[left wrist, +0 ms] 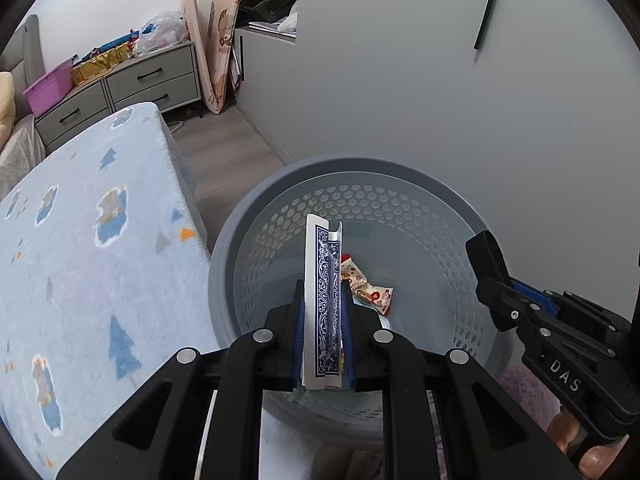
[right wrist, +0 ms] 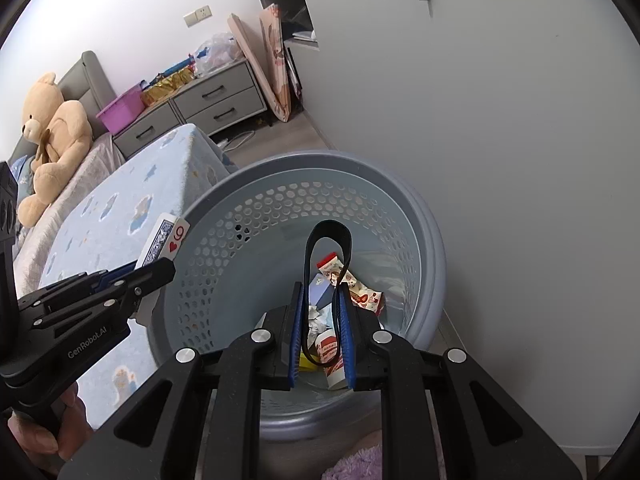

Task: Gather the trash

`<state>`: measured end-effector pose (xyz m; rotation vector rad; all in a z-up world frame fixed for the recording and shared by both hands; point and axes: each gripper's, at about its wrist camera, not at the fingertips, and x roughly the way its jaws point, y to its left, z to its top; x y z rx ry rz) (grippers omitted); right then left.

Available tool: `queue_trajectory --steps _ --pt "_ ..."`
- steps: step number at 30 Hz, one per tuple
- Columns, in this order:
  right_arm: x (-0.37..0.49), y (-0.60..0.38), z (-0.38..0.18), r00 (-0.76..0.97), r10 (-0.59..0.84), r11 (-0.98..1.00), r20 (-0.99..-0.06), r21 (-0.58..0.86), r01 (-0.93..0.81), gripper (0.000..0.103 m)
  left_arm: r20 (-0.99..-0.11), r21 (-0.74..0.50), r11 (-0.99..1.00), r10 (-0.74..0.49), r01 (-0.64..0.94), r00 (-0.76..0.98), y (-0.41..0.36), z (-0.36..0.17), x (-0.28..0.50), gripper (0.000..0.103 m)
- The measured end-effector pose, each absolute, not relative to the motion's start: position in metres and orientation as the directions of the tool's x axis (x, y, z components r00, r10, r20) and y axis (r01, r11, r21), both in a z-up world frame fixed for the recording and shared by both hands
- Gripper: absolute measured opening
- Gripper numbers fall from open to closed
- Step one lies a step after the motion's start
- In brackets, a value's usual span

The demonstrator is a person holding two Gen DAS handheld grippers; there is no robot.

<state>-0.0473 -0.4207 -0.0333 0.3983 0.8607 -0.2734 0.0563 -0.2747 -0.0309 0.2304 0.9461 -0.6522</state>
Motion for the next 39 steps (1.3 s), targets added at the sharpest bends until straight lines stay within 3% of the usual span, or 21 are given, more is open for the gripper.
queue_trajectory --steps 13,16,18,20,27,39 --pt "-0.038 -0.42 -0.037 0.628 -0.043 0.902 -0.777 0.241 0.36 0.019 -0.807 -0.079 0.805 -0.398 0.589 0.436 -0.278 -0.029 0.063 0.016" --pt "-0.037 -0.419 -0.035 0.632 -0.047 0.903 -0.773 0.238 0.358 0.019 -0.802 -0.076 0.807 -0.398 0.585 0.445 -0.276 -0.026 0.062 0.025" --pt "-0.038 -0.42 -0.035 0.635 -0.048 0.901 -0.771 0.241 0.36 0.027 -0.798 -0.073 0.81 -0.398 0.582 0.453 -0.275 -0.024 0.06 0.037" --pt "-0.044 -0.421 -0.033 0.646 -0.047 0.896 -0.761 0.253 0.364 0.053 -0.793 -0.068 0.813 -0.396 0.578 0.463 -0.273 -0.021 0.058 0.047" --pt "-0.048 -0.421 -0.029 0.652 -0.064 0.895 -0.756 0.246 0.372 0.053 -0.787 -0.057 0.828 -0.381 0.558 0.485 -0.269 -0.015 0.056 0.057" --pt "-0.051 -0.42 -0.026 0.649 -0.075 0.891 -0.757 0.241 0.384 0.054 -0.781 -0.051 0.837 -0.373 0.544 0.501 -0.264 -0.009 0.053 0.063"
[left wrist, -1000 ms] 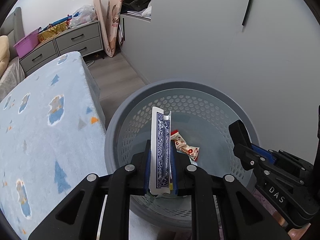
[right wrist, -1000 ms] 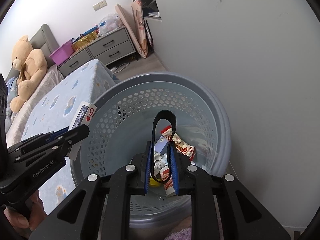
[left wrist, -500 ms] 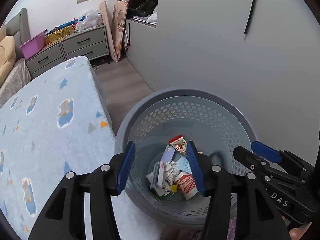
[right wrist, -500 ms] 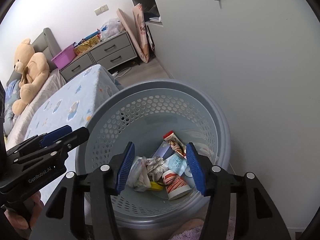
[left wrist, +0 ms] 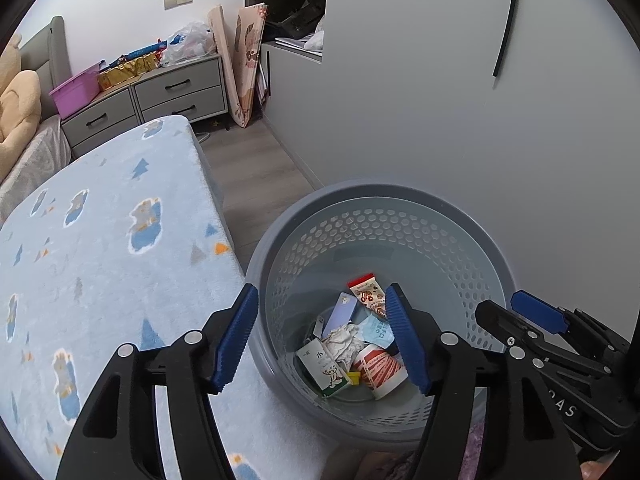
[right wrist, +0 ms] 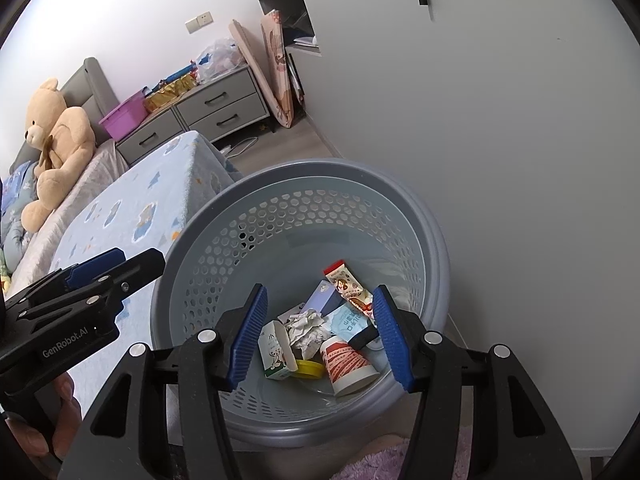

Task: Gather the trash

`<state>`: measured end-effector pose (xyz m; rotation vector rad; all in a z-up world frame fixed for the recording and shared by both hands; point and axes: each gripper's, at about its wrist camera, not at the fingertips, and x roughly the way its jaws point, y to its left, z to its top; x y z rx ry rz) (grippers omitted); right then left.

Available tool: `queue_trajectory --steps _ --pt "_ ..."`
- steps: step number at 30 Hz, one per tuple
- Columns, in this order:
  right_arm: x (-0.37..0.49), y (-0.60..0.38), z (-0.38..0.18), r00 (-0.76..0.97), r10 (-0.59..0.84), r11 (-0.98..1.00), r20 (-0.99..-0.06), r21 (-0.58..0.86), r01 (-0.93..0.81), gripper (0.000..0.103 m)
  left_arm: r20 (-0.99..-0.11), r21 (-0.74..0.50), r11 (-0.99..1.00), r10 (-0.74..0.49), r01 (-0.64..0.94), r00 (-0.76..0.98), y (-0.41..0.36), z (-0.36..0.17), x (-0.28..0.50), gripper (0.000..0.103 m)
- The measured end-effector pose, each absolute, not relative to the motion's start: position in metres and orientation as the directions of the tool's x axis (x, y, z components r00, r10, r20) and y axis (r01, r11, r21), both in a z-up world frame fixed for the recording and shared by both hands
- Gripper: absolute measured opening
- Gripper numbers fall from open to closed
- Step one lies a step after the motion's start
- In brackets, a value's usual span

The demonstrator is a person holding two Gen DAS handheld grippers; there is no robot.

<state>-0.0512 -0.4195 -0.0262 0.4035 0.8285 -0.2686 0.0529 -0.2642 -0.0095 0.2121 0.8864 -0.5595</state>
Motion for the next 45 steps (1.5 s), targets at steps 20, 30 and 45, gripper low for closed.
queue_trajectory --steps 20,30,45 --pt "-0.056 -0.417 -0.021 0.654 -0.089 0.895 -0.751 0.228 0.383 0.068 -0.77 -0.051 0.848 -0.37 0.527 0.52 -0.254 -0.002 0.05 0.069" --pt "-0.057 -0.414 -0.019 0.656 -0.103 0.897 -0.747 0.215 0.386 0.075 -0.767 -0.049 0.852 -0.366 0.522 0.527 -0.252 0.0 0.049 0.072" --pt "-0.058 -0.411 -0.016 0.659 -0.108 0.897 -0.744 0.213 0.387 0.08 -0.762 -0.041 0.854 -0.363 0.519 0.537 -0.249 0.003 0.047 0.072"
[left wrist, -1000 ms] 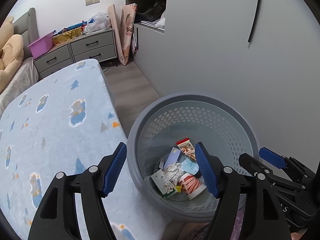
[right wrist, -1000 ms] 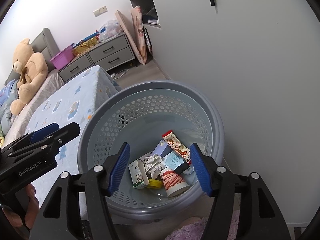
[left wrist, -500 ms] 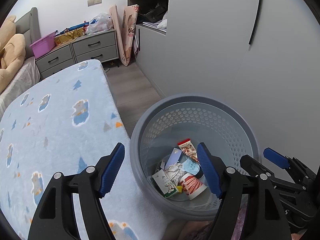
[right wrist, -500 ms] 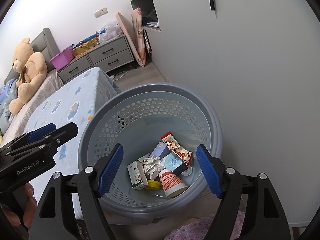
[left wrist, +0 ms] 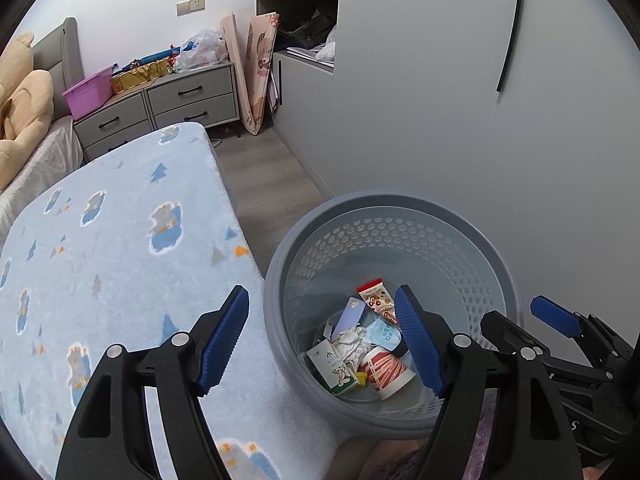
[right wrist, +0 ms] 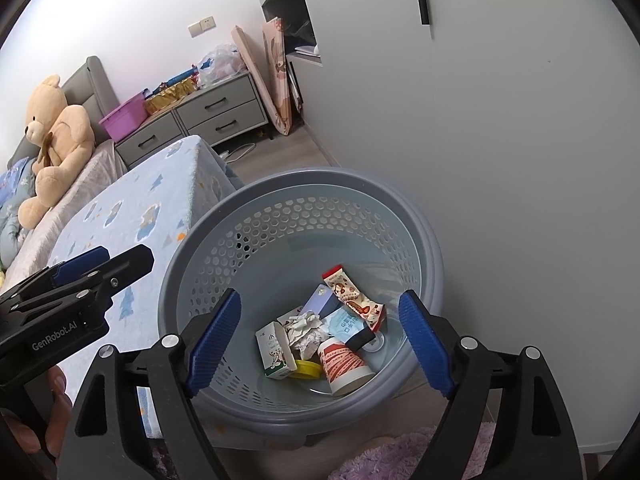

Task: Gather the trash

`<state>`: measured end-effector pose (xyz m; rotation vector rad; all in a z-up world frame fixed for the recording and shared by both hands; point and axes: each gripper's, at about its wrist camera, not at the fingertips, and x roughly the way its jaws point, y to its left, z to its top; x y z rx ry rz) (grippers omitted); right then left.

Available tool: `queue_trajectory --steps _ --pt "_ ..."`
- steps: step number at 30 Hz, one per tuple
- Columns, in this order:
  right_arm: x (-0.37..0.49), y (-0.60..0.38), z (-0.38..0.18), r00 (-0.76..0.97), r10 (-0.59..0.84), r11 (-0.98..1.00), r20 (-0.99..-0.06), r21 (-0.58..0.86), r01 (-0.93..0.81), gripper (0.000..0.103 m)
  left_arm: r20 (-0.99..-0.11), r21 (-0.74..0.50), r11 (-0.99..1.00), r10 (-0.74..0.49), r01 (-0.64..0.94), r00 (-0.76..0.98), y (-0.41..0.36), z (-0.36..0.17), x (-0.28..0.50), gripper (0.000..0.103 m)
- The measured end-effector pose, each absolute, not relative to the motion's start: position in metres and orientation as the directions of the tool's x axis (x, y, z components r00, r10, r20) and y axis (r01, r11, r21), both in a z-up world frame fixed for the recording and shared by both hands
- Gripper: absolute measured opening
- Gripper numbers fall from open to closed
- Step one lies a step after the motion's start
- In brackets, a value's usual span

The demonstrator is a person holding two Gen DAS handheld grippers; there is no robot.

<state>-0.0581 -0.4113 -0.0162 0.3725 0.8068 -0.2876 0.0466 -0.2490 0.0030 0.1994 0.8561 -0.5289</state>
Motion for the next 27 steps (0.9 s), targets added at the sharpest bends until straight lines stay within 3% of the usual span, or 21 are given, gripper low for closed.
queue_trajectory --steps 27 --pt "-0.0606 -0.4127 -0.0142 0.659 -0.113 0.894 -0.744 0.214 0.395 0.085 -0.762 -0.029 0.855 -0.354 0.517 0.542 -0.2479 0.006 0.0448 0.079"
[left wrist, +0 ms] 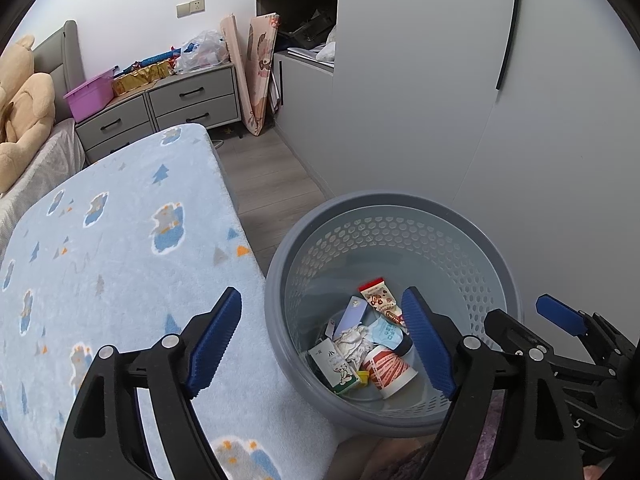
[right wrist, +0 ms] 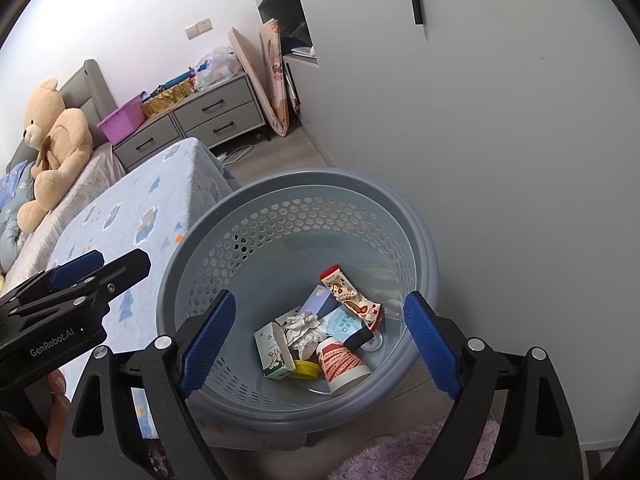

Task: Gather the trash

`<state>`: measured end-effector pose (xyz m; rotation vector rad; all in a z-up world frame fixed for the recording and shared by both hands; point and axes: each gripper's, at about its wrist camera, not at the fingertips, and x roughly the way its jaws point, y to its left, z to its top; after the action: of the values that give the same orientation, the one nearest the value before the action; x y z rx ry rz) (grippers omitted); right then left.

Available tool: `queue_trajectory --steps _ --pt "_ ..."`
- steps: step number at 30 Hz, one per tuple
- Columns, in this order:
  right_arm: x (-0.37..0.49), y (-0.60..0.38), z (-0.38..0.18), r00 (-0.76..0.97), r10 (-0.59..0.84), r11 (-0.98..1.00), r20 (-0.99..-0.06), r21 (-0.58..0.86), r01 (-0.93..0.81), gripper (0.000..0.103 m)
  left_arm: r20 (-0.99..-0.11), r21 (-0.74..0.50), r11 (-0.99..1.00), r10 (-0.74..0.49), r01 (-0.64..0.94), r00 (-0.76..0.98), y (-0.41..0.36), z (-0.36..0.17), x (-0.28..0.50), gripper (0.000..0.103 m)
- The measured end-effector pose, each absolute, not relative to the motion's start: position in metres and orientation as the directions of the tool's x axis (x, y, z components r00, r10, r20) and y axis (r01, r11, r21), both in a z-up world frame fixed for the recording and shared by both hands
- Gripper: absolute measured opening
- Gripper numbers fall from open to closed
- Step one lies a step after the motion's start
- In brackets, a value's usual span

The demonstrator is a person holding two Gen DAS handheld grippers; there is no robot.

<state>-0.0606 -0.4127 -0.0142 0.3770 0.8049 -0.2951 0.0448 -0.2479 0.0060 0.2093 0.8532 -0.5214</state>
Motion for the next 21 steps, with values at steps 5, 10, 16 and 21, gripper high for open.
queue_trajectory --steps 5,10,16,21 --pt "-0.0607 -0.413 -0.0142 0.658 -0.113 0.894 -0.744 0.214 0.395 0.085 -0.767 -0.019 0.859 -0.341 0.511 0.544 -0.2493 0.0059 0.0443 0.082" --pt "-0.0609 -0.4129 -0.0142 0.659 -0.112 0.894 -0.744 0.214 0.394 0.085 -0.772 -0.016 0.86 -0.335 0.509 0.54 -0.2505 0.0048 0.0457 0.082" --pt "-0.0609 -0.4129 -0.0141 0.66 -0.112 0.893 -0.743 0.215 0.395 0.085 -0.769 -0.003 0.859 -0.329 0.511 0.548 -0.2521 0.0041 0.0432 0.082" --pt "-0.0609 -0.4127 -0.0143 0.659 -0.113 0.893 -0.743 0.214 0.395 0.085 -0.769 0.0 0.861 -0.325 0.509 0.55 -0.253 0.0026 0.0426 0.082"
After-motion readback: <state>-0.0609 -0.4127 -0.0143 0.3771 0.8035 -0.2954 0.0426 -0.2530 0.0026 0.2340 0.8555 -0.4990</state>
